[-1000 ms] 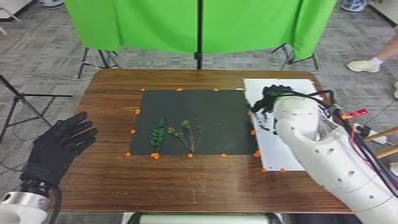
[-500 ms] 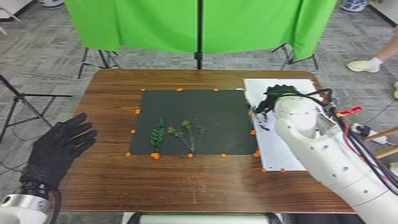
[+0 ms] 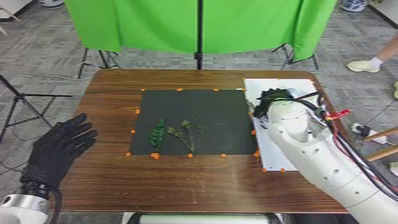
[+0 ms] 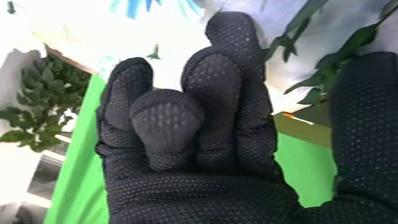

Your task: Arrange flowers

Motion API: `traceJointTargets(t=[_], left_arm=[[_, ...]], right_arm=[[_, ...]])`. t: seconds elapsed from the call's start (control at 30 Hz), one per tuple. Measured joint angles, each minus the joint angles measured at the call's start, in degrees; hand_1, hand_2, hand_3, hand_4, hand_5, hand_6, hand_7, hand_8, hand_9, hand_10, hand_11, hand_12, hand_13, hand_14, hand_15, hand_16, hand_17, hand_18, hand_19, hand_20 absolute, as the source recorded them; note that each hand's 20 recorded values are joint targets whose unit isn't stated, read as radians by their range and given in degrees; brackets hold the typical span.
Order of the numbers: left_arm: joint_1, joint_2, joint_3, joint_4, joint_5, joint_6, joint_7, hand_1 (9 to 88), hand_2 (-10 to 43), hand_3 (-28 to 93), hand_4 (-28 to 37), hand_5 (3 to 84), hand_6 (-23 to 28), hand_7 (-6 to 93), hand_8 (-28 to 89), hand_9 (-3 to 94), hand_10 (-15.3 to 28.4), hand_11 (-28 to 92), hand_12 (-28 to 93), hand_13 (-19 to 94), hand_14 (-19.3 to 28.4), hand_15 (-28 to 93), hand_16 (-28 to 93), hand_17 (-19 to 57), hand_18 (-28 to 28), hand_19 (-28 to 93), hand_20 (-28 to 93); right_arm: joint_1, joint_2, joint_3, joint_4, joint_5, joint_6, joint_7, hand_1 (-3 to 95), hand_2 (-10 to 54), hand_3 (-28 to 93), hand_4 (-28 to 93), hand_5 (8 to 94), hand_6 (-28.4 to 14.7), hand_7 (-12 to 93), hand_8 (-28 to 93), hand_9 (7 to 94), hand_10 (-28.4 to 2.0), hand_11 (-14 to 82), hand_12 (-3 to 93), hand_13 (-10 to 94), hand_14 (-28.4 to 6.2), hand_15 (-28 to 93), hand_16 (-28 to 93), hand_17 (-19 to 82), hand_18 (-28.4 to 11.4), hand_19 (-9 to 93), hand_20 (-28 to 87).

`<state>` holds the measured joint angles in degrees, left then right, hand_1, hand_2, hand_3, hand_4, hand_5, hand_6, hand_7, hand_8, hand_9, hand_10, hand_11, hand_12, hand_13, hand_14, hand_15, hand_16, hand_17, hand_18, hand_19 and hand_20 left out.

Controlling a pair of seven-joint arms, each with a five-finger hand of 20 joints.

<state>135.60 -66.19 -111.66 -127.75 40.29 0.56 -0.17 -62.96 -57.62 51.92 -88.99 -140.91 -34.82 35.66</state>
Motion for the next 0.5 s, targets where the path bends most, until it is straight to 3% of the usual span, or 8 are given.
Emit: traceJointTargets(t=[0.13, 0.17, 0.23, 0.33, 0.4, 0.5], left_arm=[[-0.27, 0.0, 0.03, 0.04, 0.0, -0.01, -0.15, 25.0, 0.4, 70, -28.3, 34.7, 4.2, 24.2, -13, 28.1, 12.5, 32, 14, 22, 14.6, 50, -5, -8.4, 20.9, 49, 7], [-0.35, 0.0, 0.04, 0.05, 0.0, -0.03, -0.18, 25.0, 0.4, 70, -28.3, 34.7, 4.2, 24.2, -13, 28.2, 12.5, 32, 14, 22, 14.6, 50, -5, -8.4, 20.9, 49, 7], [-0.53, 0.0, 0.04, 0.08, 0.01, -0.06, -0.25, 25.0, 0.4, 70, -28.3, 34.7, 4.2, 24.3, -13, 28.1, 12.5, 32, 14, 22, 14.6, 50, -5, -8.4, 20.9, 49, 7], [-0.86, -0.1, 0.04, 0.13, 0.03, -0.07, -0.42, 25.0, 0.4, 70, -28.3, 34.8, 4.2, 24.3, -13, 28.2, 12.6, 32, 14, 22, 14.6, 50, -4, -8.4, 20.8, 49, 7], [-1.05, -0.14, 0.04, 0.18, 0.03, -0.09, -0.58, 25.1, 0.5, 70, -28.3, 34.8, 4.2, 24.2, -13, 28.2, 12.6, 32, 14, 22, 14.6, 50, -4, -8.4, 20.8, 49, 7], [-1.22, -0.14, 0.04, 0.25, 0.03, -0.13, -0.69, 25.1, 0.5, 70, -28.3, 34.8, 4.2, 24.2, -13, 28.2, 12.5, 32, 14, 22, 14.5, 50, -5, -8.4, 20.8, 49, 7]], right_arm=[[-0.05, -0.09, -0.81, 0.06, -1.17, 0.7, -0.2, 40.9, -8.8, 65, -28, 82.2, 1.9, 40, -18, 88.5, -7.7, 49.9, 33.9, 82, -6.3, 73, 30, 36, -19.5, 86, 26], [-0.08, -0.18, -0.85, 0.05, -1.34, 0.82, -0.45, 44.1, -9.1, 62, -28, 82.6, 1.9, 39, -13, 89.5, -7.3, 48.8, 33.3, 83, -6.0, 72, 31, 36, -19.4, 86, 26], [-0.1, -0.43, -0.83, -0.02, -1.49, 0.93, -0.81, 59.4, -9.5, 43, -28, 85.4, 2.0, 36, 0, 92.7, -6.2, 45.9, 32.3, 85, -5.0, 70, 31, 37, -18.7, 86, 26], [-0.19, -0.92, -0.39, -0.01, -0.85, 1.41, -1.17, 70.3, -9.5, 29, -28, 87.8, 2.6, 35, 3, 93.7, -5.7, 46.5, 30.7, 87, -4.1, 69, 32, 37, -16.8, 85, 28], [-0.5, -1.29, 0.24, -0.02, -0.2, 1.91, -1.66, 71.1, -9.5, 32, -28, 89.6, 1.9, 35, 3, 93.7, -5.5, 48.5, 28.6, 88, -4.1, 68, 32, 38, -17.0, 84, 29], [-1.15, -1.65, 1.49, -0.25, 1.31, 2.41, -2.34, 60.3, -9.5, 52, -28, 90.6, 1.0, 35, 4, 93.7, -5.8, 51.7, 25.8, 89, -4.2, 71, 33, 39, -17.2, 84, 30]])
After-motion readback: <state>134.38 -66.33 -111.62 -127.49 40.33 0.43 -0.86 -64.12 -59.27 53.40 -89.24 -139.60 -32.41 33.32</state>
